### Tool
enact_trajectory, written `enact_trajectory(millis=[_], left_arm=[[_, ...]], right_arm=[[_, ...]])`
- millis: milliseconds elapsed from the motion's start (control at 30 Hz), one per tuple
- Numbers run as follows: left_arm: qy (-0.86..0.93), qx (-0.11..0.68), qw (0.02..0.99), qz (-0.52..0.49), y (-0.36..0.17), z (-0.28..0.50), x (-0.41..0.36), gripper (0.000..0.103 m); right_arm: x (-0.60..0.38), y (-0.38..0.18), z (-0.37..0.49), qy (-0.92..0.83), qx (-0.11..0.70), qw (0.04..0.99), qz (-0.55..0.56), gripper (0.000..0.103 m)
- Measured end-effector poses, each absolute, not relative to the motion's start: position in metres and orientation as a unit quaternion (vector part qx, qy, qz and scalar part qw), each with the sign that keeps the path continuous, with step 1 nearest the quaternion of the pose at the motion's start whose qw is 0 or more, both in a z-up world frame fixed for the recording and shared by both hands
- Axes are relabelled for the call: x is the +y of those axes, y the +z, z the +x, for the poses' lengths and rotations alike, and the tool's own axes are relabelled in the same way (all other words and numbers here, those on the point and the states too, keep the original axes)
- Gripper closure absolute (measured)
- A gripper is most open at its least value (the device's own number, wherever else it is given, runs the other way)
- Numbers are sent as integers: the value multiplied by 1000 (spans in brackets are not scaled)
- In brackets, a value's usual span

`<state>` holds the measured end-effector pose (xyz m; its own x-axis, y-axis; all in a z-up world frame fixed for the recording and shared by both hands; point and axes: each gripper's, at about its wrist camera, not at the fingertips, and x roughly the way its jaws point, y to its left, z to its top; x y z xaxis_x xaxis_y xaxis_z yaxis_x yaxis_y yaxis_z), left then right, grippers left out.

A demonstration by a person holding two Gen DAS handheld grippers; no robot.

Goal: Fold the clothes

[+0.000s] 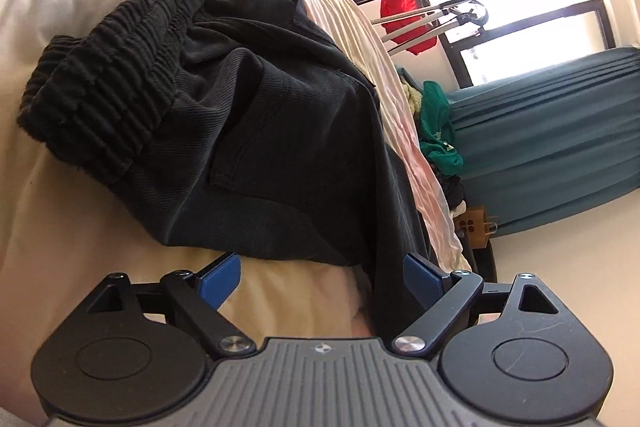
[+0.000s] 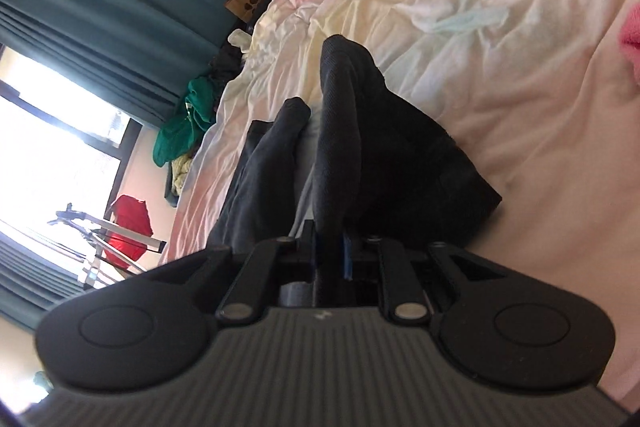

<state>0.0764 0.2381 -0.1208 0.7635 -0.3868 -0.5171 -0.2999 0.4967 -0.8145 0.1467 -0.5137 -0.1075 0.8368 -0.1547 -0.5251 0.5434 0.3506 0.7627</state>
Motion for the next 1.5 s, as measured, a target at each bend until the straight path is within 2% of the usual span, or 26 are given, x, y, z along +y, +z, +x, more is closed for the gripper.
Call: enact_trajectory(millis=[100,233,533,733,800,867,900,1000,1167,1367,1500], left_arm=[[-5,355,776,-521,-135,77,245,6],[50,391,777,-491,-147,89,244,7],[109,315,730,-596,-168,90,281,12],[147,265,683,-664,-180,85,310,39],[154,250,683,-668,-177,84,316,53],[154,236,688,-669,-174,85,321,60],[153,233,695,-663,-171,86,322,71],[152,229,719,-639,-158,92,325,87],[151,219,747,-609,-119,98,334,94],[103,167,777,-599,-51,87,354,96],[89,155,780,-600,-35,72,375,96]], right_arm=[[-518,-111,148,-222,186,798,529,86],[-520,-111,146,-225,188,797,528,86],[-513,-109,144,-239,188,797,522,86],[-511,-108,143,-239,187,799,519,86],[-512,-109,143,-239,188,798,520,86],[-512,-110,142,-239,189,797,522,86],[-512,-110,142,-239,190,796,522,86],[-512,-111,143,-240,192,797,520,86],[-515,-117,142,-241,199,790,528,86],[-519,-120,131,-234,181,773,562,86],[-525,-129,121,-228,174,746,602,85]])
